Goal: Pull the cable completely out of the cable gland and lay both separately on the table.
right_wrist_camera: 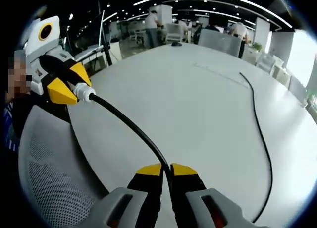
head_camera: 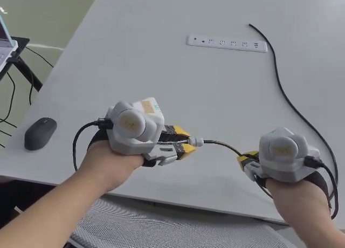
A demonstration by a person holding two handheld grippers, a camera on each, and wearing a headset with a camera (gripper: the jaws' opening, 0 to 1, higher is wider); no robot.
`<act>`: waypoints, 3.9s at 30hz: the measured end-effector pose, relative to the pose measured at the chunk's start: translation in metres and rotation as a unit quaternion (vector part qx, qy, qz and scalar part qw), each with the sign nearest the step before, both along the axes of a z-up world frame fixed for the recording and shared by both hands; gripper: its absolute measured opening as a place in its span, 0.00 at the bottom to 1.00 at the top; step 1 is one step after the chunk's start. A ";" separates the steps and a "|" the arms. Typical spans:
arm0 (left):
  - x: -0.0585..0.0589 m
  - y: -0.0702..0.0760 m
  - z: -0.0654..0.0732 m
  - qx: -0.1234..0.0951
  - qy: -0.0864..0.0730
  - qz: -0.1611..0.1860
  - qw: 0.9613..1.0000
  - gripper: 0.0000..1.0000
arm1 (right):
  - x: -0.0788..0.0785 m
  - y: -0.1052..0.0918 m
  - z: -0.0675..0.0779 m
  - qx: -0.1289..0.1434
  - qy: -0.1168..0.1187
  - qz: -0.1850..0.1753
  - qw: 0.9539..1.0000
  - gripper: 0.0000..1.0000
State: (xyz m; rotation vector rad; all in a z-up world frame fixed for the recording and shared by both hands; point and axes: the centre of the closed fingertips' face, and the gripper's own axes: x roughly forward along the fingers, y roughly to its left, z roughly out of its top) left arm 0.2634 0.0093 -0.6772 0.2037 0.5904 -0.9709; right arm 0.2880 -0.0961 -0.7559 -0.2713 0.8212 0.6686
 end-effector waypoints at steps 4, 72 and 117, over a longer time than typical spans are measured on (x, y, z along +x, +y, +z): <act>0.001 0.000 0.001 -0.001 0.000 0.000 1.000 0.16 | 0.000 0.001 0.002 -0.004 -0.008 0.009 1.000 0.01; -0.010 0.001 0.004 0.003 0.002 -0.010 1.000 0.16 | -0.027 0.096 0.062 -0.053 -0.138 0.261 0.954 0.01; -0.007 0.008 0.007 0.003 -0.013 0.003 1.000 0.16 | -0.004 -0.001 -0.007 0.030 0.039 -0.052 0.997 0.01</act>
